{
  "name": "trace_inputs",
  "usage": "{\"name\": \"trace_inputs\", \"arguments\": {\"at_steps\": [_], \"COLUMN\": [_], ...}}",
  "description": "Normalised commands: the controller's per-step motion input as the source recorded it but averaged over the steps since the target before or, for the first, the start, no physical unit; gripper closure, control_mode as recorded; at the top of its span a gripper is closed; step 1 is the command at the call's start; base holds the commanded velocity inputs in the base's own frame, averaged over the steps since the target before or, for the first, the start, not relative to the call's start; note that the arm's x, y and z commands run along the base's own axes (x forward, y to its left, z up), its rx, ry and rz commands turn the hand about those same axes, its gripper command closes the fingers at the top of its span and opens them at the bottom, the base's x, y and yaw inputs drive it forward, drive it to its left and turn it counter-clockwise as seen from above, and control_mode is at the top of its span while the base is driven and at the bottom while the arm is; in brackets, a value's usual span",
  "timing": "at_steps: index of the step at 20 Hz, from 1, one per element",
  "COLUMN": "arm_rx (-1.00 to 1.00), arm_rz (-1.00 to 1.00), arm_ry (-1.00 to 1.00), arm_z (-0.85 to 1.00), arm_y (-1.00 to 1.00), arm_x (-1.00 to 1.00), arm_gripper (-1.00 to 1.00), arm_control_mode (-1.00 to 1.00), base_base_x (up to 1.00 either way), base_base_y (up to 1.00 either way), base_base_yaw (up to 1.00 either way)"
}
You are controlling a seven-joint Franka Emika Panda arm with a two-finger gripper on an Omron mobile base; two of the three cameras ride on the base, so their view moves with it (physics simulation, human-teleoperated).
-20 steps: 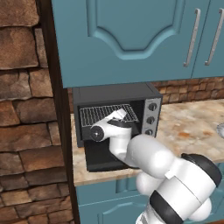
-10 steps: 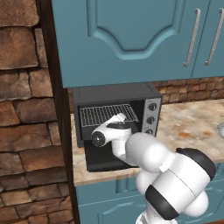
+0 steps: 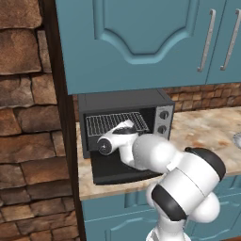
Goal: Pick up the bagel from the plate, place it on the toaster oven rack, close the door, and set the timer.
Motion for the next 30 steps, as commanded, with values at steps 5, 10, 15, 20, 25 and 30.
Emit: {"name": "trace_inputs", "arguments": {"at_steps": [5,10,15,20,25,30], "arm_rx": [0.00,0.00,0.00,0.00,0.00,0.02], "arm_rz": [0.00,0.00,0.00,0.01,0.01,0.00], "arm_ry": [0.00,0.00,0.00,0.00,0.03,0.12], "arm_z": [0.00,0.00,-0.06,-0.07,-0.11,-0.02], "arm_y": [0.02,0.10,0.14,0.02,0.00,0.01], "arm_x": [0.25,0.30,0.26,0.12,-0.04,-0.35], "arm_gripper": [-1.00,-1.00,1.00,1.00,1.00,1.00], "arm_control_mode": [-1.00,-1.00,-1.00,-1.00,-1.00,-1.00], "base_base_x": [0.00,0.00,0.00,0.00,0.00,0.00], "base_base_y": [0.00,0.00,0.00,0.00,0.00,0.00], "base_base_yaw": [0.00,0.00,0.00,0.00,0.00,0.00]}}
